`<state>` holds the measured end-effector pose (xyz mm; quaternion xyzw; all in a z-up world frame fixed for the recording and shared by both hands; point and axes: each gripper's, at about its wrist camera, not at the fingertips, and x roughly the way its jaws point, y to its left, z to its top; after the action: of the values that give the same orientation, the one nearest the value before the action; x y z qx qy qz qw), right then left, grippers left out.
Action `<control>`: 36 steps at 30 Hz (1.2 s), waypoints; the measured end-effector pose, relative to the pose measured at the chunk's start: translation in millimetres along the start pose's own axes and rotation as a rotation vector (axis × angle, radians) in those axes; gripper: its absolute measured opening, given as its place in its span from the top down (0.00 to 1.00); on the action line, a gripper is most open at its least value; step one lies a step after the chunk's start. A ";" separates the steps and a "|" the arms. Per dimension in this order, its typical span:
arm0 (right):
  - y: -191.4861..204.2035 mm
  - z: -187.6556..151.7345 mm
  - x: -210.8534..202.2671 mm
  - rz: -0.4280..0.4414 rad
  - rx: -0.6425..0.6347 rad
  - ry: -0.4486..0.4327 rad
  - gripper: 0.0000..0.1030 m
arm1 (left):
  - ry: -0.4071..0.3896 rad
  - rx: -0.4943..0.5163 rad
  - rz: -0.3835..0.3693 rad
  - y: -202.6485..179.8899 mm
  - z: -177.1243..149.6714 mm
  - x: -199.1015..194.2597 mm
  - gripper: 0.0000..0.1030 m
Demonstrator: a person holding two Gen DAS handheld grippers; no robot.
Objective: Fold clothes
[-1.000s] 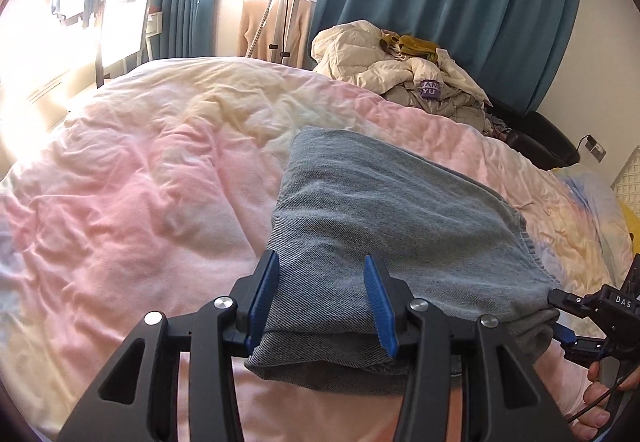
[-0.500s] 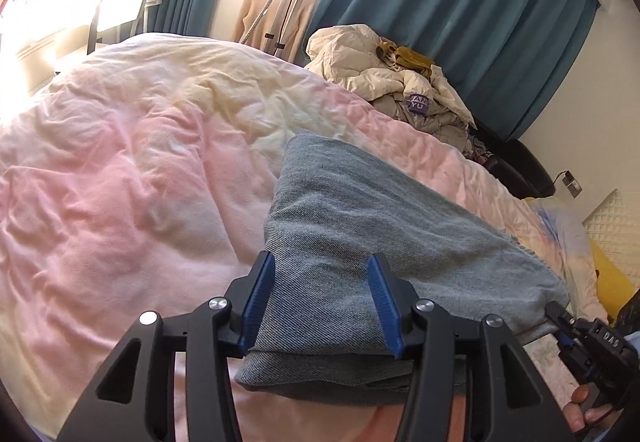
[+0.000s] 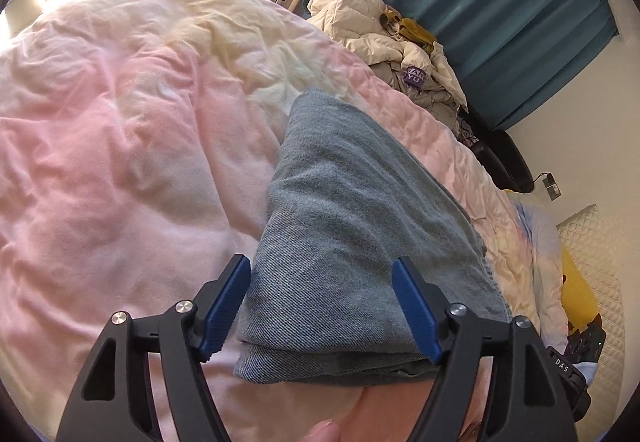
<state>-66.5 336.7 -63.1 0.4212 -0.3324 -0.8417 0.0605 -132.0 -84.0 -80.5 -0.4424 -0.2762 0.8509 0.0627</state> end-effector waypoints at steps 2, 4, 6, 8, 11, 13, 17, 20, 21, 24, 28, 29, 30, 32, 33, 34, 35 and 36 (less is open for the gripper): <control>0.9 3.9 -4.8 -0.003 0.004 -0.035 0.67 | 0.031 -0.020 0.010 4.0 -1.6 7.5 0.27; -0.8 5.5 -2.7 0.009 0.027 -0.056 0.36 | 0.062 -0.039 0.020 7.9 -3.1 15.0 0.27; -2.4 9.6 6.8 0.042 0.055 -0.038 0.32 | 0.086 -0.054 0.029 10.8 -4.6 21.3 0.27; -0.5 11.8 19.5 0.063 0.059 -0.001 0.31 | 0.080 -0.046 0.031 8.7 -5.6 22.2 0.27; 3.6 15.5 37.7 0.035 0.032 0.035 0.30 | 0.076 -0.024 0.040 4.3 -7.7 23.5 0.27; 0.5 16.1 50.0 0.027 0.039 0.056 0.30 | 0.076 -0.011 0.045 2.1 -8.2 25.1 0.27; -10.4 16.5 76.2 0.009 0.065 0.108 0.29 | 0.075 0.003 0.048 -0.3 -9.3 27.6 0.27; -6.6 15.6 84.1 -0.007 0.020 0.119 0.24 | 0.067 0.029 0.064 -4.7 -9.7 30.1 0.27; -5.4 15.3 86.5 -0.015 0.005 0.123 0.24 | 0.065 0.037 0.069 -5.8 -9.8 30.6 0.27; -4.5 15.0 89.1 -0.030 -0.010 0.126 0.24 | 0.061 0.053 0.079 -7.7 -9.8 32.0 0.27; -0.3 15.2 86.3 -0.058 -0.032 0.121 0.24 | 0.056 0.059 0.086 -7.6 -9.6 34.0 0.27; 0.8 14.7 86.7 -0.062 -0.041 0.120 0.24 | 0.055 0.061 0.087 -7.6 -9.6 34.5 0.27; 0.7 13.8 87.9 -0.054 -0.039 0.123 0.24 | 0.054 0.062 0.089 -7.6 -9.5 34.9 0.27; 0.6 14.9 89.1 -0.028 -0.031 0.130 0.23 | 0.052 0.065 0.093 -7.6 -9.4 35.9 0.27; 2.0 15.4 87.7 -0.007 -0.030 0.125 0.22 | 0.051 0.067 0.094 -7.6 -9.4 36.4 0.27; 6.7 15.6 84.0 0.023 -0.044 0.111 0.22 | 0.050 0.068 0.096 -7.6 -9.3 36.9 0.27; 11.7 15.7 80.1 0.053 -0.059 0.098 0.22 | 0.049 0.067 0.097 -7.2 -9.3 37.3 0.27; 19.2 15.8 74.9 0.085 -0.087 0.077 0.22 | 0.050 0.063 0.096 -6.1 -9.3 37.7 0.27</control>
<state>-129.5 301.3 -94.8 0.4357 -0.3104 -0.8352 0.1271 -148.1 -61.8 -108.6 -0.4741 -0.2261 0.8499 0.0425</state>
